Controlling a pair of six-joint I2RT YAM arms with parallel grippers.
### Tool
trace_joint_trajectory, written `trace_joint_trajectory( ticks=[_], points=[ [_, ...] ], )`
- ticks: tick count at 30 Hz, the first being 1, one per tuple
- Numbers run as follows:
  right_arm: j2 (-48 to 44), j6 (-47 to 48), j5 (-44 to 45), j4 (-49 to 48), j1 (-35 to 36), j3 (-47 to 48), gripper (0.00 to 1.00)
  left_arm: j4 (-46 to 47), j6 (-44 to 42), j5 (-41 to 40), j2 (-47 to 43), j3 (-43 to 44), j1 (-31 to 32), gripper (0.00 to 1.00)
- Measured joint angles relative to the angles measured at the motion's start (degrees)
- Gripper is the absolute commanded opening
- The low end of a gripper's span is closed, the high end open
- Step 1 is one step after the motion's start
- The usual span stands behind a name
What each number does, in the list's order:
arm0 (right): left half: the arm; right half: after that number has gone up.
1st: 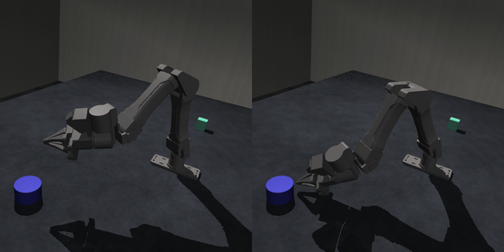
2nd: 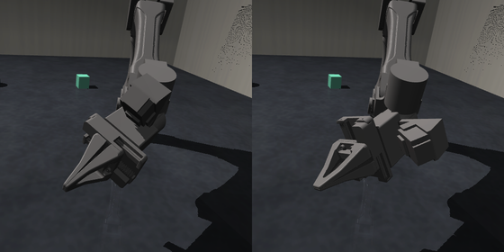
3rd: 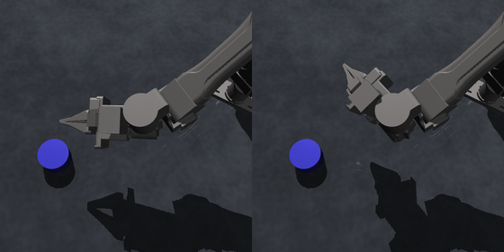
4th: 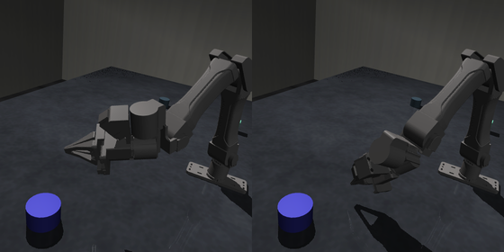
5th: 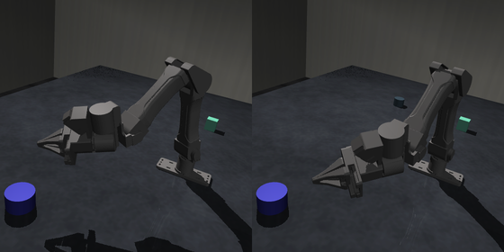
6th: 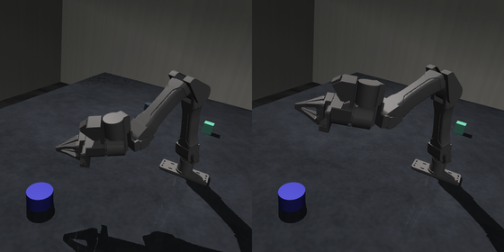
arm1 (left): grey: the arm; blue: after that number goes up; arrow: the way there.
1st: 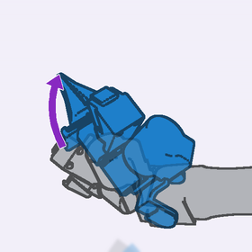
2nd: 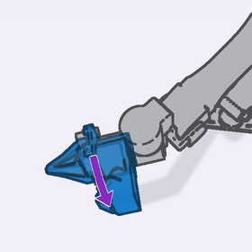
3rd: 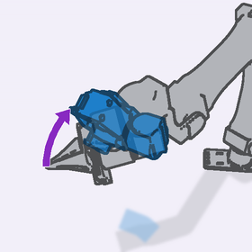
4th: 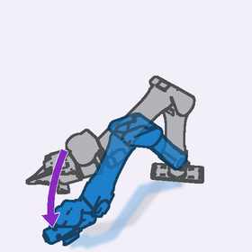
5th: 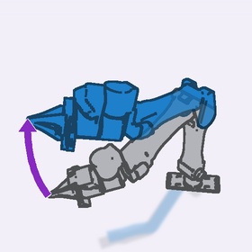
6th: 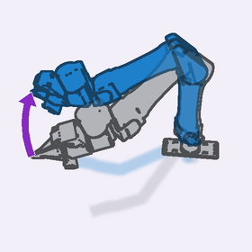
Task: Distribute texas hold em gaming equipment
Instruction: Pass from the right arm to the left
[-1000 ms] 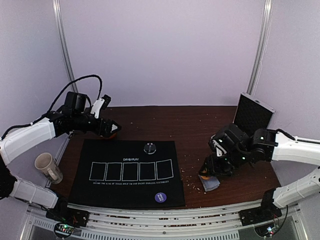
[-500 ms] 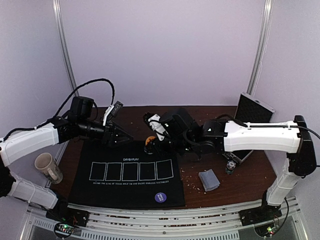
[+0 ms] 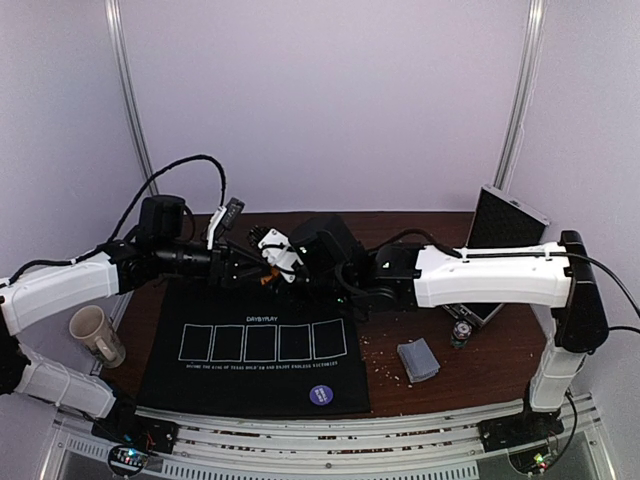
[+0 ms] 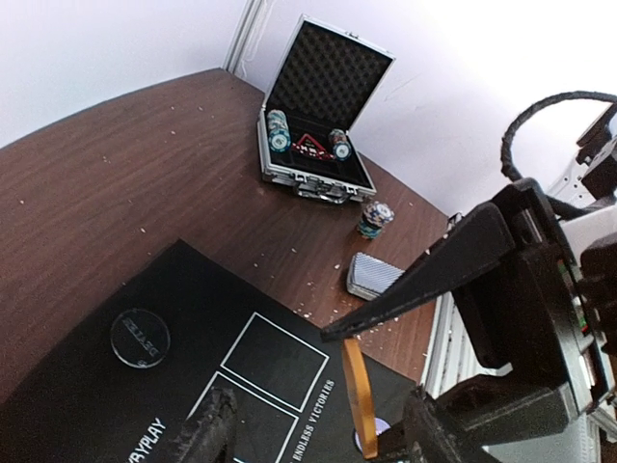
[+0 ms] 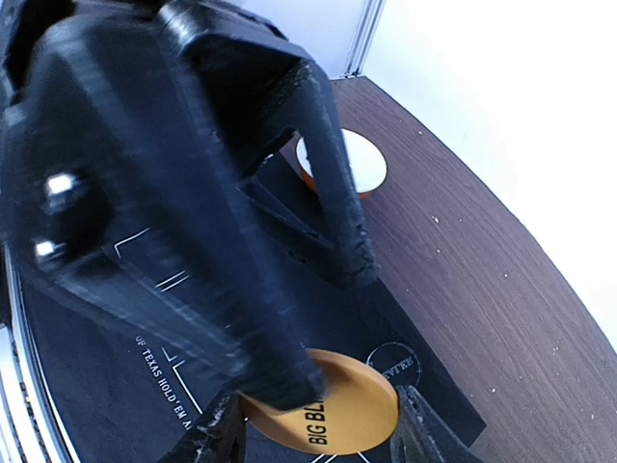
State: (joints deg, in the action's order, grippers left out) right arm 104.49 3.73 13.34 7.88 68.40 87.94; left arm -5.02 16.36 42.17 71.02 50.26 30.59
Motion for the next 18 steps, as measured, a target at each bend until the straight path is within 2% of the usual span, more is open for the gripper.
trace_joint_trajectory(
  ticks=[6,12,15,18],
  points=[
    [0.9,1.7,0.2,-0.1,0.1,1.1,0.33,0.6,-0.7,-3.0,-0.5,0.0,0.2,0.38],
    [2.1,2.6,0.6,0.2,0.1,2.8,0.33,0.6,-1.6,-2.6,-0.7,-0.3,0.7,0.37],
    [2.6,2.8,0.8,0.3,0.1,3.3,0.32,0.5,-1.8,-2.4,-0.8,-1.1,1.0,0.26],
    [2.9,3.5,0.9,0.3,0.1,3.7,0.32,0.2,-1.9,-2.0,-0.9,-1.7,1.1,0.09]
  ],
)
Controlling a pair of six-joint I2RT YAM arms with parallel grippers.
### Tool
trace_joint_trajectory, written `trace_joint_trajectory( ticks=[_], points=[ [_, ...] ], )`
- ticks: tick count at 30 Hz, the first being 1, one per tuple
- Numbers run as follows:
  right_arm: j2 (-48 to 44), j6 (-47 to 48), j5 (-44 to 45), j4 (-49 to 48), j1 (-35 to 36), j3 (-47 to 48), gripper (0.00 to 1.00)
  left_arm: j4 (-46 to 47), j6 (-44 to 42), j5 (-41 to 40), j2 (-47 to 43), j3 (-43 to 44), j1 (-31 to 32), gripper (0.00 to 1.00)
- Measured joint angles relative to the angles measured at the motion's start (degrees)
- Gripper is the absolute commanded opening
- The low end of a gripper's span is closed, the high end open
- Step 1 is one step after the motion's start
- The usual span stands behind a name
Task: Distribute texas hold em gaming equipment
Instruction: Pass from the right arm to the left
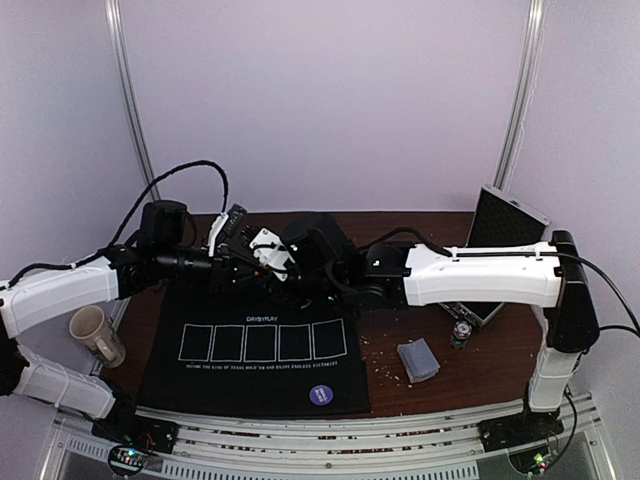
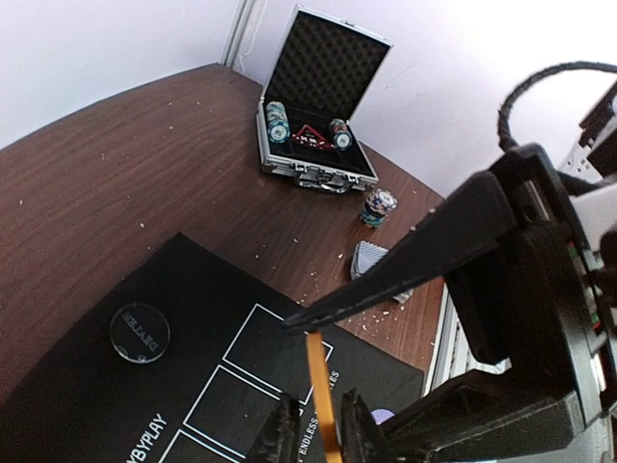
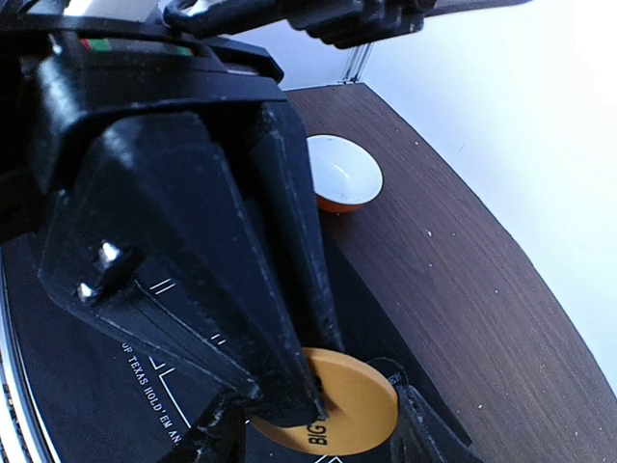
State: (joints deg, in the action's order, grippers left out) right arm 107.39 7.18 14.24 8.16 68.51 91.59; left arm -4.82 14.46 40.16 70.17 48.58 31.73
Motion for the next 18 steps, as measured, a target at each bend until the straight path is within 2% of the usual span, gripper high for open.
trace_joint_trajectory(
  ticks=[1,5,9,13,18],
  points=[
    [0.1,0.1,0.1,0.0,0.0,0.0,0.32,0.0,-0.1,0.4,0.0,0.0,0.0,0.02],
    [0.3,0.4,0.7,0.4,0.0,0.1,0.35,-0.2,-0.2,0.8,0.0,-0.3,0.1,0.00],
    [0.3,0.7,1.1,1.2,0.0,0.2,0.52,-0.7,0.6,0.2,-0.3,-0.5,0.2,0.00],
    [0.1,0.0,2.1,2.0,0.0,0.0,0.71,-2.5,4.3,-3.7,-0.9,-0.5,-0.1,0.00],
    [-4.4,-3.0,2.7,2.5,0.0,-5.4,0.79,-8.9,11.7,-9.1,-4.9,-4.7,-4.2,0.00]
  ],
)
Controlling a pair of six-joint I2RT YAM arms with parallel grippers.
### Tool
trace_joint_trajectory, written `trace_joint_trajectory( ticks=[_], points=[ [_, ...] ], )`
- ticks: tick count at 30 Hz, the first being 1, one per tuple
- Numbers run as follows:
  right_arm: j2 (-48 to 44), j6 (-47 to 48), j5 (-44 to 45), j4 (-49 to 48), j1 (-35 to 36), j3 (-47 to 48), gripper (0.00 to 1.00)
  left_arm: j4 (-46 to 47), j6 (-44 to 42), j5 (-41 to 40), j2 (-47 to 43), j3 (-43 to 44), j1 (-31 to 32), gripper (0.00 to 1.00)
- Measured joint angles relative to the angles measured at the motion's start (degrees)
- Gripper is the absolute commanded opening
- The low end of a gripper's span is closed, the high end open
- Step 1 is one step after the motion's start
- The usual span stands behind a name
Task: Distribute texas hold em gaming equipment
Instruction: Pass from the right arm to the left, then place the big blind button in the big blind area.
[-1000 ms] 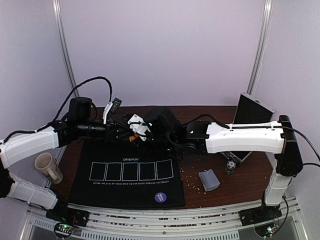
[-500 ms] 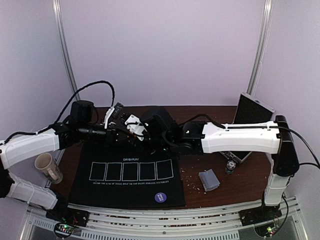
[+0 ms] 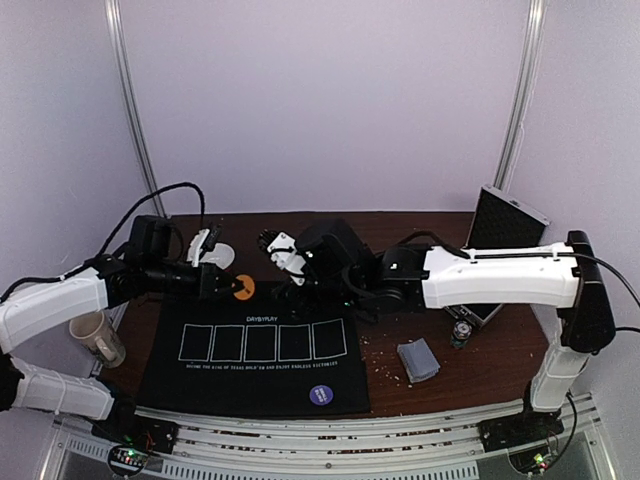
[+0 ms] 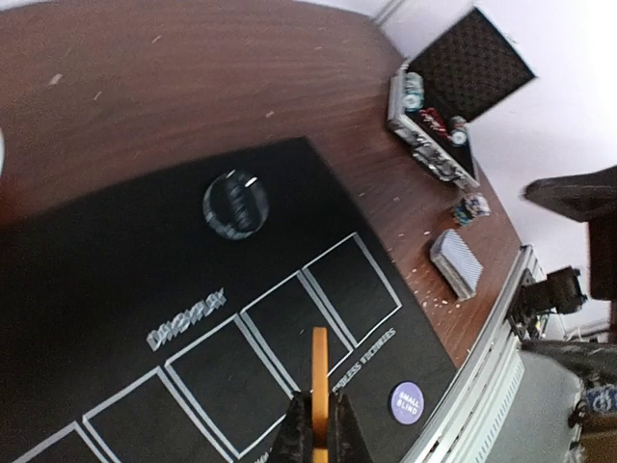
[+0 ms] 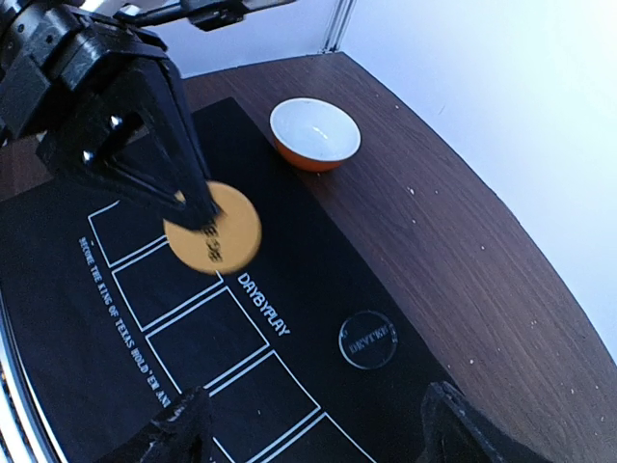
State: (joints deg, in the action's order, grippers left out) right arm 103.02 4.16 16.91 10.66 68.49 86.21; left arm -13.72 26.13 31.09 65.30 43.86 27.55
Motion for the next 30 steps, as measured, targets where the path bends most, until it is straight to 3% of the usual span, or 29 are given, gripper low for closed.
trace_joint_trajectory(
  ticks=[8,13,24,30],
  points=[
    [-14.0,-5.5,-2.6,-4.7,-1.9,-15.3,0.80,-21.6,11.1,-3.5,-10.6,-8.5,-2.0,0.00],
    [-15.5,-7.4,-5.1,-7.5,-2.4,-20.9,0.80,-32.7,17.5,-3.2,-15.2,-13.2,-2.0,0.00],
    [-15.6,-8.9,-8.4,-10.4,-2.4,-24.8,0.81,-39.1,28.5,-3.0,-21.9,-21.5,-4.0,0.00],
    [-15.7,-8.9,-8.7,-11.1,-2.4,-24.8,0.82,-38.3,29.0,-3.5,-20.3,-22.7,-5.7,0.00]
  ],
)
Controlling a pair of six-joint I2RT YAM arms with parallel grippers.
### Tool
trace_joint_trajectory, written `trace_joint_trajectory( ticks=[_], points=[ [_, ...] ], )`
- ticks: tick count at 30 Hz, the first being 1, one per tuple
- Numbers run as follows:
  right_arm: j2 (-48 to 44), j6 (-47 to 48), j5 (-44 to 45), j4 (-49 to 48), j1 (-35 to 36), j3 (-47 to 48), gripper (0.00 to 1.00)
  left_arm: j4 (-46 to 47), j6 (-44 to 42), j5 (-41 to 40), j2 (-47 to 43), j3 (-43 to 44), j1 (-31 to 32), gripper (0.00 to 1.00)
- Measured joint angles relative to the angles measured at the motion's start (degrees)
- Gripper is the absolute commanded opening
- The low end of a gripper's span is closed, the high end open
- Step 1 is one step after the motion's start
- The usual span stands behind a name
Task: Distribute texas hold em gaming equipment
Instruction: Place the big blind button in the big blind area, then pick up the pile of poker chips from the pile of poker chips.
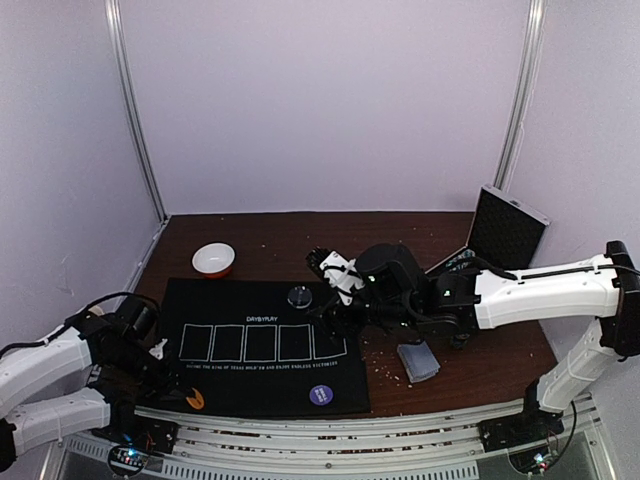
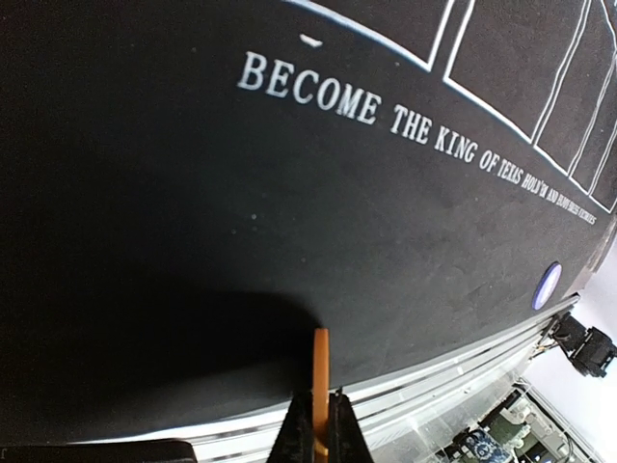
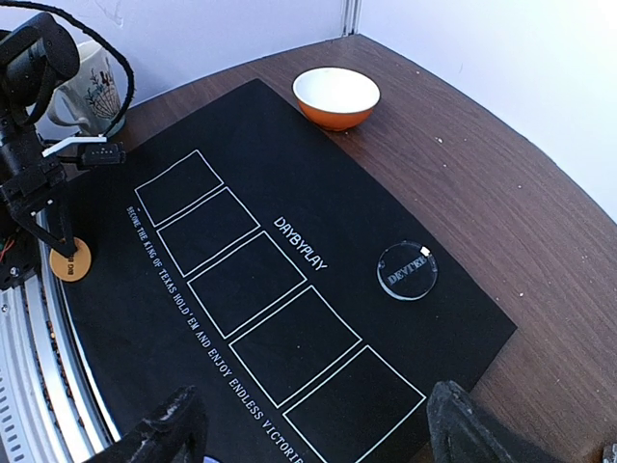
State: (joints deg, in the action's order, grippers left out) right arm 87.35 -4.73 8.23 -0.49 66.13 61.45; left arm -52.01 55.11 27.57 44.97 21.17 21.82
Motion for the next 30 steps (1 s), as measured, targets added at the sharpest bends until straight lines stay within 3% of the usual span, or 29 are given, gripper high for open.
trace_joint_trajectory(
  ticks=[2,5,9,17,24,30],
  points=[
    [0.0,0.0,0.0,0.0,0.0,0.0,0.82,-0.1,-0.3,-0.5,0.9,0.6,-0.3,0.12],
    [0.0,0.0,-0.2,0.0,0.0,0.0,0.82,-0.2,-1.6,-4.1,2.6,2.3,-1.1,0.41],
    [0.0,0.0,-0.4,0.0,0.0,0.0,0.82,-0.3,-2.3,-7.6,4.3,3.0,-1.8,0.57],
    [0.0,0.0,-1.2,0.4,0.0,0.3,0.84,-1.7,-2.3,-12.1,6.0,4.8,-1.9,0.70],
    [0.0,-0.9,1.3,3.9,-0.7,4.2,0.93,-2.2,-5.6,-18.5,8.5,15.5,-1.9,0.77],
    [-1.5,-3.8,3.8,13.5,-9.4,10.0,1.00,-0.3,-12.8,-25.3,13.2,27.0,-0.2,0.91]
  ],
)
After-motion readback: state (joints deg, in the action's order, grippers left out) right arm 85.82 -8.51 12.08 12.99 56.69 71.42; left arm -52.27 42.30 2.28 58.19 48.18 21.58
